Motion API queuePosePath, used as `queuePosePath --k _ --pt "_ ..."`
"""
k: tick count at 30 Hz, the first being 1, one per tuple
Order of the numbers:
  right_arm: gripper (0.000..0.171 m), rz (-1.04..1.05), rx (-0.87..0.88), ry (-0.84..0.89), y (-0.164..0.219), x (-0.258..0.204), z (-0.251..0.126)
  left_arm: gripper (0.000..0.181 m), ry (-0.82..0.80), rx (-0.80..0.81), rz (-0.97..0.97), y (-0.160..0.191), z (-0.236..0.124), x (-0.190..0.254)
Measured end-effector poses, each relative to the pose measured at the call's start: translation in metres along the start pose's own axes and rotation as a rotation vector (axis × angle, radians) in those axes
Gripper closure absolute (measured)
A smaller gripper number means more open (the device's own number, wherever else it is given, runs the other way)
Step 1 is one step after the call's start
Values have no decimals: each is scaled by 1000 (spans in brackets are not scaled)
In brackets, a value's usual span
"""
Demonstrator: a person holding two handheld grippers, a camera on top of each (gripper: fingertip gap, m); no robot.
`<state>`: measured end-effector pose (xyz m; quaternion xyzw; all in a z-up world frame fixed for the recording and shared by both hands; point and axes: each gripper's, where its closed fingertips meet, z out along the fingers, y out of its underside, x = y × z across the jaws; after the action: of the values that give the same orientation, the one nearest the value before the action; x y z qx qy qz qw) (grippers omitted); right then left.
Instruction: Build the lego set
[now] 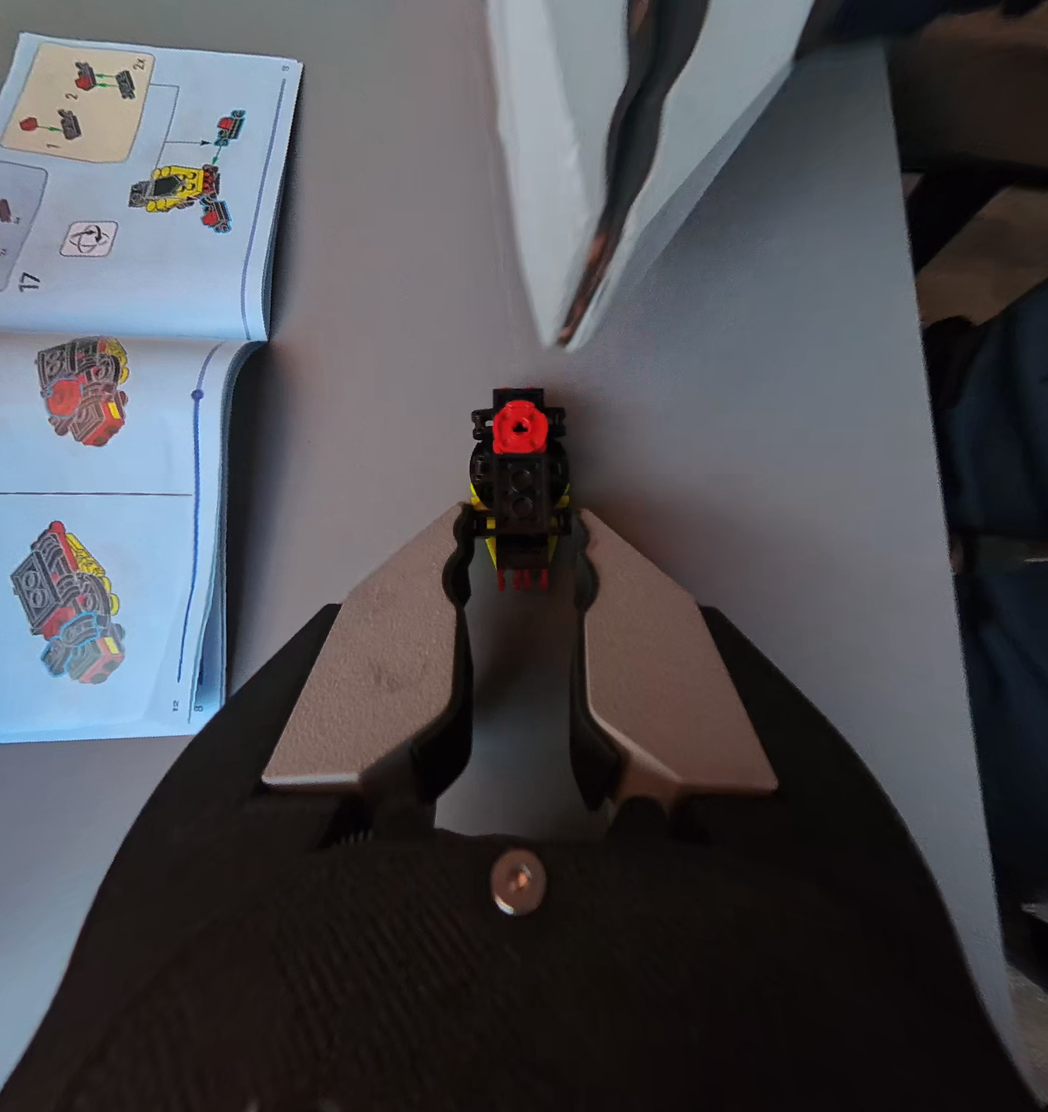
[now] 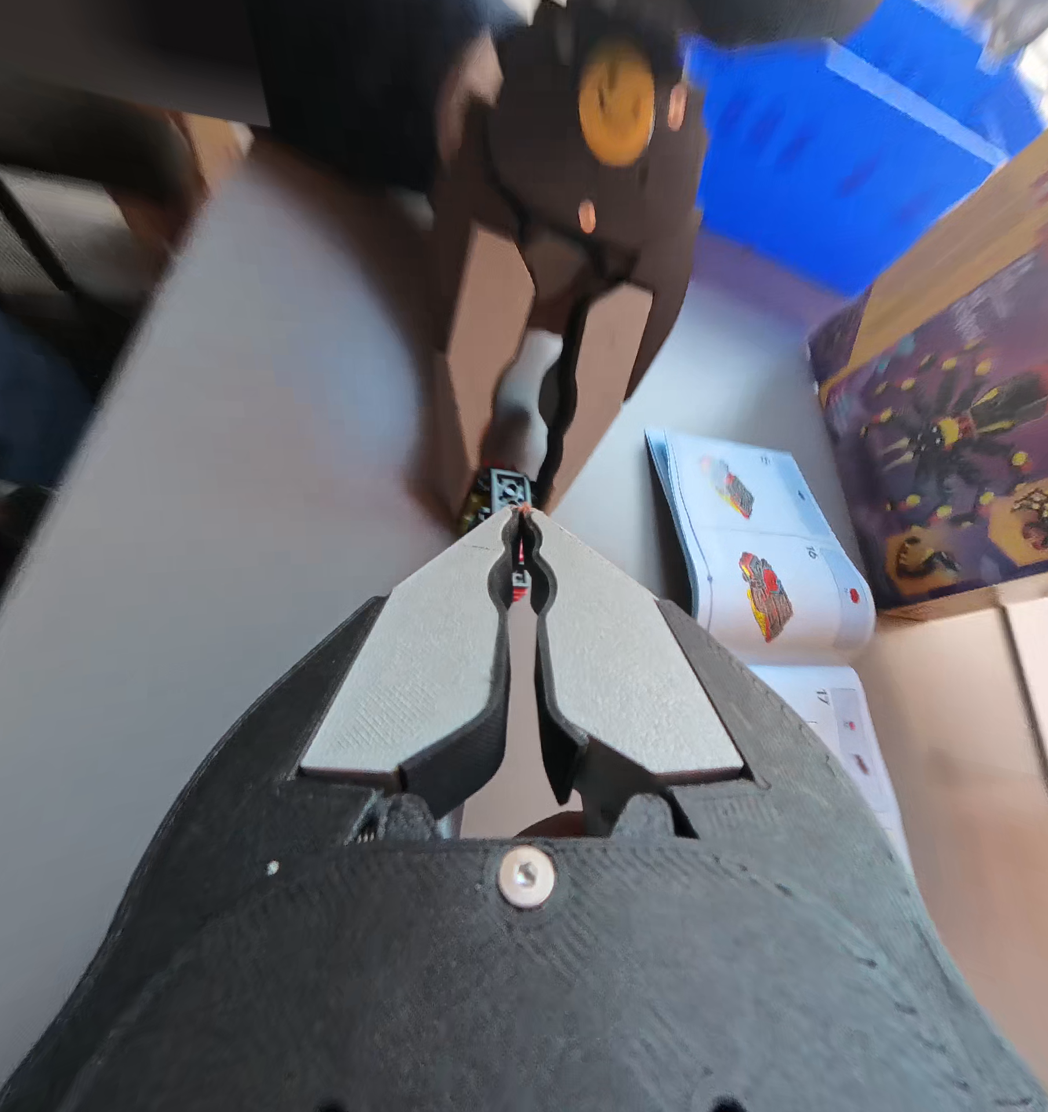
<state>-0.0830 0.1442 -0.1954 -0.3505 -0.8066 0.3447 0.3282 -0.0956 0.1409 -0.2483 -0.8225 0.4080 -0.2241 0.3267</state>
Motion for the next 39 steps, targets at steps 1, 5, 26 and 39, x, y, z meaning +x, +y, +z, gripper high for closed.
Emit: queuePosePath --k 1,5,26,39 --pt "171 14 27 -2 -1 0 -5 152 25 9 -24 0 -1 1" --pt "171 -2 -20 36 18 -2 -6 152 106 40 -115 -2 -6 2" --pt "101 -250 113 189 -15 -14 0 152 684 251 -409 -33 -44 49" --pt "146 -304 147 134 -24 -29 8 152 739 241 -417 -34 -44 57"
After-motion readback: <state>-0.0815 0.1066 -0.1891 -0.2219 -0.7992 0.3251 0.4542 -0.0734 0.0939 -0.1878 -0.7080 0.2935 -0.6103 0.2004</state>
